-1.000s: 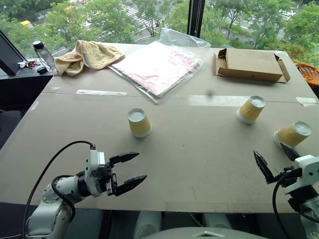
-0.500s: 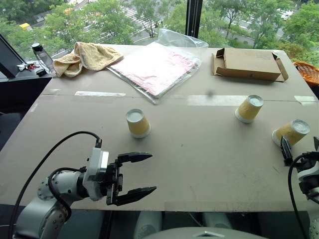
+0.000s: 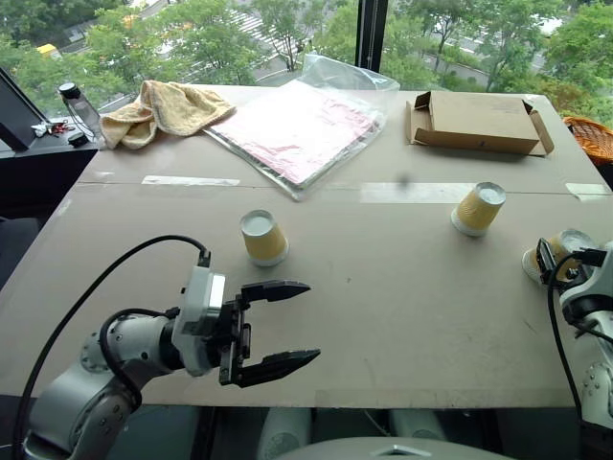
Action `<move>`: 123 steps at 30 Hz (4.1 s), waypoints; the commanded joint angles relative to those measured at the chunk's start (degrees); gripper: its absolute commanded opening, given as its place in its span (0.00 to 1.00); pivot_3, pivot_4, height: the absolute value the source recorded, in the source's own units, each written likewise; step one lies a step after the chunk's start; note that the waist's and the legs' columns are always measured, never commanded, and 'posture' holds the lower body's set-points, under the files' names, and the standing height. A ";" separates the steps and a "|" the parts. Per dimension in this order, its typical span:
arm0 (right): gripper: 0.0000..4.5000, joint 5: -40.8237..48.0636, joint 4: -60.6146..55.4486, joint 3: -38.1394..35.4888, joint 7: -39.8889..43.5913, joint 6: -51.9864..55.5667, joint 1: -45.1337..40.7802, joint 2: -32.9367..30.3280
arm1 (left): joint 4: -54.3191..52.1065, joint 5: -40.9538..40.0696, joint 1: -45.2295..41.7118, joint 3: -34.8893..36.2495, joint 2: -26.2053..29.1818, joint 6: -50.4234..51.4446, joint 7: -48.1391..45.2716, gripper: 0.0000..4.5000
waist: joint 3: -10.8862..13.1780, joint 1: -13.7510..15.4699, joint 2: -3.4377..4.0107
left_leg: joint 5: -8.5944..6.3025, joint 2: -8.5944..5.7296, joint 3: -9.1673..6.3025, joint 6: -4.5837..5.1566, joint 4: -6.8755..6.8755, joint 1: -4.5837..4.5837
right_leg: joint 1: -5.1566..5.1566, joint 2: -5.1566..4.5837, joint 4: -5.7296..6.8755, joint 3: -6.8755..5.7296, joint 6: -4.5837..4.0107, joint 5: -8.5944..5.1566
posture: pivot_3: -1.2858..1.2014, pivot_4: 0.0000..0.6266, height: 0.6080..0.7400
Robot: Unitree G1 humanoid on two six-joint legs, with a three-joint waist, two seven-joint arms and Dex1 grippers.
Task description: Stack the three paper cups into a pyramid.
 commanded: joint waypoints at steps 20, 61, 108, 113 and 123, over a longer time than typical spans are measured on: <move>0.47 9.96 -26.80 23.04 19.69 6.99 4.76 -9.56 | 14.79 1.09 5.40 6.49 -2.64 -7.73 -12.31 1.00 | 0.00 -0.61 -0.24 | 0.00 0.15 0.00 0.00 0.02 0.32 | 0.17 0.13 -0.02 0.05 0.22 -0.15 | 0.52 0.24 1.00; 0.98 15.91 -23.61 22.70 38.63 -1.64 -0.65 -13.19 | 20.57 5.99 -2.34 11.73 -1.06 0.25 9.30 1.00 | 0.04 0.30 -0.23 | 0.00 0.13 -0.10 0.00 0.01 -0.10 | -0.17 0.18 0.09 -0.04 0.10 0.05 | 0.52 0.24 1.00; 1.00 18.45 -40.69 11.14 35.14 -7.61 27.79 -16.48 | 55.07 25.62 -43.90 -16.63 -15.17 -12.65 -10.29 0.57 | -0.02 0.19 -0.41 | 0.00 0.09 -0.20 0.00 0.17 -0.12 | -0.04 0.25 0.18 -0.06 0.24 0.13 | 0.52 0.24 1.00; 1.00 17.00 -41.89 11.22 34.31 -8.46 30.27 -15.62 | 56.92 27.31 -44.35 -18.32 -16.37 -14.67 -11.79 0.57 | -0.02 0.25 -0.41 | 0.00 0.09 -0.21 0.00 0.17 -0.13 | -0.04 0.25 0.18 -0.07 0.24 0.13 | 0.52 0.24 1.00; 1.00 15.62 -42.86 10.98 33.19 -9.18 32.30 -14.83 | 57.79 29.49 -46.18 -20.35 -19.13 -15.00 -11.23 0.57 | -0.02 0.32 -0.42 | 0.00 0.08 -0.22 0.00 0.21 -0.14 | -0.03 0.25 0.19 -0.06 0.24 0.13 | 0.52 0.24 1.00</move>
